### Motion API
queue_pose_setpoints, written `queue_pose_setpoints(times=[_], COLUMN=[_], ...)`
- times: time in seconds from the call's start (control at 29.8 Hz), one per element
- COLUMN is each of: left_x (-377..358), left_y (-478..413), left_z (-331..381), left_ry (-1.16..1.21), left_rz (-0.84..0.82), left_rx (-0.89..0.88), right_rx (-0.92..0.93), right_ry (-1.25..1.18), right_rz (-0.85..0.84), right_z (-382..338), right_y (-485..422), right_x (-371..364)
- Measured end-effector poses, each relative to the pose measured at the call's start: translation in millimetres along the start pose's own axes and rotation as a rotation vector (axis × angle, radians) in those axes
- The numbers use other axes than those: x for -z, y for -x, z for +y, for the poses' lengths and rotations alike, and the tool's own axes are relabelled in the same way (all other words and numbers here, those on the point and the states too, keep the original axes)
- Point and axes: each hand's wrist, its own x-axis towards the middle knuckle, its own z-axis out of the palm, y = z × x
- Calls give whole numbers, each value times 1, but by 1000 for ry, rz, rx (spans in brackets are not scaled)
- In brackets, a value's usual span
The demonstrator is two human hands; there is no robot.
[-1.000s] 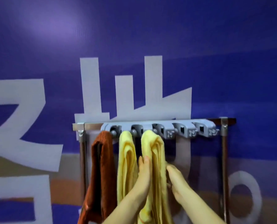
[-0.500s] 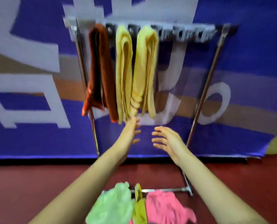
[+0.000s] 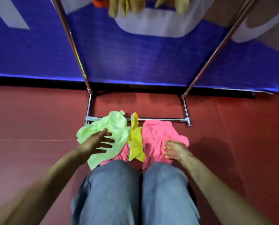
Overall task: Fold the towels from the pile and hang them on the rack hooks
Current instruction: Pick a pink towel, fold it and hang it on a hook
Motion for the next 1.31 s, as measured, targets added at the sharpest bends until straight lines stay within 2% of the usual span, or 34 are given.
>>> queue_pose_setpoints(times=[0.17,0.34,0.44,0.47,0.57,0.74,0.81,0.87,0.97,1.14,1.21,1.31], left_x=[-24,-33,-30,-29,-29,-39,-42,-45,-47,-54,-56,-54], left_y=[-61,-113,-132,-134,-155,-169,-169,-171,-170,-167,-165,-163], left_z=[-32,-68,-83,-82,-95,-102,-104,-106,-109,-116,-115,-112], left_ry=[36,75,107,117,145,203,263,316,365,375,357,340], left_rz=[-21,-59,-61,-50,-39,-40,-42,-39,-27,-21,-21,-23], left_rx=[174,255,249,245,273,252,244,224,200,226,227,216], right_rx=[-90,-150,-106,-41,69,42,13,7,96,132,191,286], right_ry=[56,99,236,294,311,242,263,367,614,976,929,698], right_rz=[22,-16,4,38,64,277,267,238,198,248,243,156], right_z=[15,45,59,60,71,68,69,73,84,92,93,86], right_y=[-68,-132,-157,-163,-191,-235,-247,-261,-274,-274,-273,-262], right_x=[-7,-26,-42,-44,-55,-58,-57,-55,-53,-52,-51,-49])
